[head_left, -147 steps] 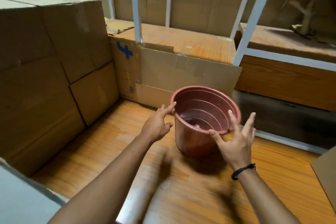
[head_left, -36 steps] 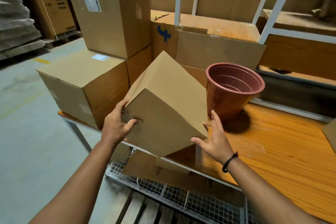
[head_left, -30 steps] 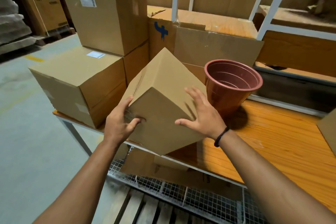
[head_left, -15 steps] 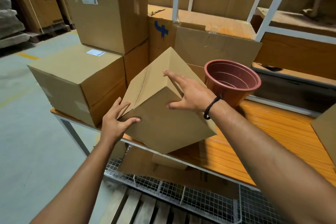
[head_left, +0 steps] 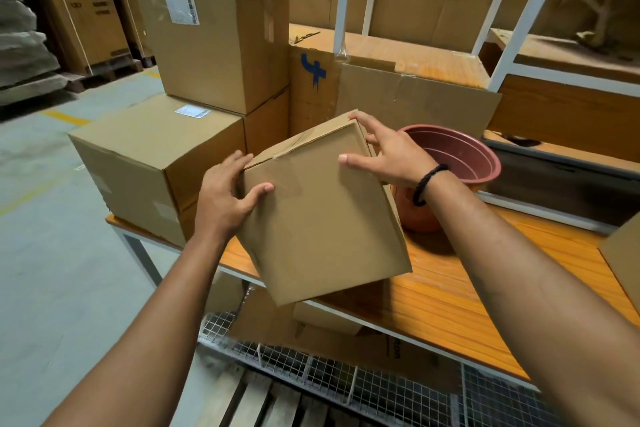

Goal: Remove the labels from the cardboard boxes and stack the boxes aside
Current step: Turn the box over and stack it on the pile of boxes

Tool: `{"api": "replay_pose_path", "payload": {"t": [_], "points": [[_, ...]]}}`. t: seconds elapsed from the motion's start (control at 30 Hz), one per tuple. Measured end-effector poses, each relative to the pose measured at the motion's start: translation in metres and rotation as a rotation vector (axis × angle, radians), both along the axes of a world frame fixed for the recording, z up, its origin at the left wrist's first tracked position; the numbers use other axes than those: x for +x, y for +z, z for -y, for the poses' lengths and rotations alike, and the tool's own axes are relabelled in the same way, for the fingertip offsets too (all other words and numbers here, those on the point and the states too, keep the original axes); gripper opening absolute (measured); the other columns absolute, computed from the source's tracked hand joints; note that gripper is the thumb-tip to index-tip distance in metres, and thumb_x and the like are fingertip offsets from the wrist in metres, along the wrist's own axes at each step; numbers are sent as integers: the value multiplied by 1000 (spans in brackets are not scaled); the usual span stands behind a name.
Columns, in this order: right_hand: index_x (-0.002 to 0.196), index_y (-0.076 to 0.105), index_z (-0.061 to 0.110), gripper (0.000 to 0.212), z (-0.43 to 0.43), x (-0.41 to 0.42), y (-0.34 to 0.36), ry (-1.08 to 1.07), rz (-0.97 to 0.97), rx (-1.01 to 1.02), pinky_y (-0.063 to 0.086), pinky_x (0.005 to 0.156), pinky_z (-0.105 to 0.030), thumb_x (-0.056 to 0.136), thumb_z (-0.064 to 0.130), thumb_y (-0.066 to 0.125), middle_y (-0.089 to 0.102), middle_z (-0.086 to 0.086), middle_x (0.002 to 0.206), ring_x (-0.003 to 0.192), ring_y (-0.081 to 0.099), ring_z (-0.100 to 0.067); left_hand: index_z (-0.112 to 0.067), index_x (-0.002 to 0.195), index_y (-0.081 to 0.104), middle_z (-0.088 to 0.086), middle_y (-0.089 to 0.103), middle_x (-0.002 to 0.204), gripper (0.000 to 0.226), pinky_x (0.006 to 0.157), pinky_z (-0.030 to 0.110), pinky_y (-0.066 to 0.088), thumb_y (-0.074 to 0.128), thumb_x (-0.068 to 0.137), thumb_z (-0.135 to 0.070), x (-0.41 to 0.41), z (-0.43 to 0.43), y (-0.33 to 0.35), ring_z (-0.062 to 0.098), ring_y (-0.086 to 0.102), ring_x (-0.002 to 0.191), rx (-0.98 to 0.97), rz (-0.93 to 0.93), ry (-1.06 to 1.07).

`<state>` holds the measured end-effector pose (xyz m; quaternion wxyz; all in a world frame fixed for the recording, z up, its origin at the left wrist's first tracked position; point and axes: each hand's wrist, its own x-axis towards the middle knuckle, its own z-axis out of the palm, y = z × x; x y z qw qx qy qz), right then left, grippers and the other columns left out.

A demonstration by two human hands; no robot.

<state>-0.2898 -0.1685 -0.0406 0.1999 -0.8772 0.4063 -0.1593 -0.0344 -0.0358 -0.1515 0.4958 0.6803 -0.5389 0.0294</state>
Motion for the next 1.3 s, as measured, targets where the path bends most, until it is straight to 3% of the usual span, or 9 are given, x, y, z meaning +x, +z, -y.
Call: {"api": "replay_pose_path", "payload": {"t": [0.1,0.2,0.33,0.5,0.63,0.7,0.9,1.13,1.3], "points": [[147,17,46,99,6,0,-3,-30,9,14,49,99,-48,63,87,47,49,-6,145,134,45,-27,-29,147,40,9,14,162,79,108,49,24,63,78,-62,-13,-5,-31,34,15,145,-42,13,99],[149,15,44,87,12,-2,-13,-60,53,40,48,101,-42,77,75,53,52,-5,142,131,48,-26,-37,147,36,6,-1,164,81,104,53,23,63,76,-63,-39,-18,-75,35,-1,149,2,46,12],[151,15,40,80,13,-3,-29,-61,112,45,48,100,-38,87,60,57,55,-2,140,130,50,-24,-29,138,53,7,5,164,69,110,62,20,74,77,-52,-49,-13,-96,39,-2,149,50,84,-30],[152,19,34,77,26,-8,-36,-216,240,42,39,109,-42,88,64,49,48,1,147,134,45,-26,-20,126,64,0,36,154,51,96,68,36,57,85,-50,-43,-1,-66,33,20,147,0,292,-59],[154,-8,32,81,26,-7,-43,-261,242,-37,39,104,-42,97,47,48,37,-13,153,127,49,-38,-23,127,62,-9,45,145,51,99,64,33,54,88,-54,-47,2,-49,26,25,146,12,312,-55],[152,-13,34,90,18,-7,-50,-196,273,-32,41,105,-41,95,41,56,42,-13,150,125,52,-33,-25,128,61,-12,41,145,52,102,64,31,51,88,-56,-45,5,-44,25,24,146,58,313,-32],[142,41,43,82,0,-15,-92,-73,275,-12,24,119,-45,71,53,78,17,-11,158,147,20,-25,-28,129,61,-17,35,146,56,110,59,25,48,87,-61,-37,13,-30,19,16,148,165,274,-59],[143,40,41,83,0,-19,-107,-210,311,36,23,119,-36,71,46,81,15,-4,158,144,24,-17,-24,120,68,-6,30,156,67,115,57,26,56,76,-73,-13,16,-28,14,13,150,120,163,-324],[146,40,34,77,2,-14,-106,-226,315,25,13,109,-16,79,41,77,16,-3,160,140,19,-4,-45,141,41,-5,3,164,90,114,48,20,69,61,-77,9,-12,-62,23,10,150,170,-61,-327]]}}
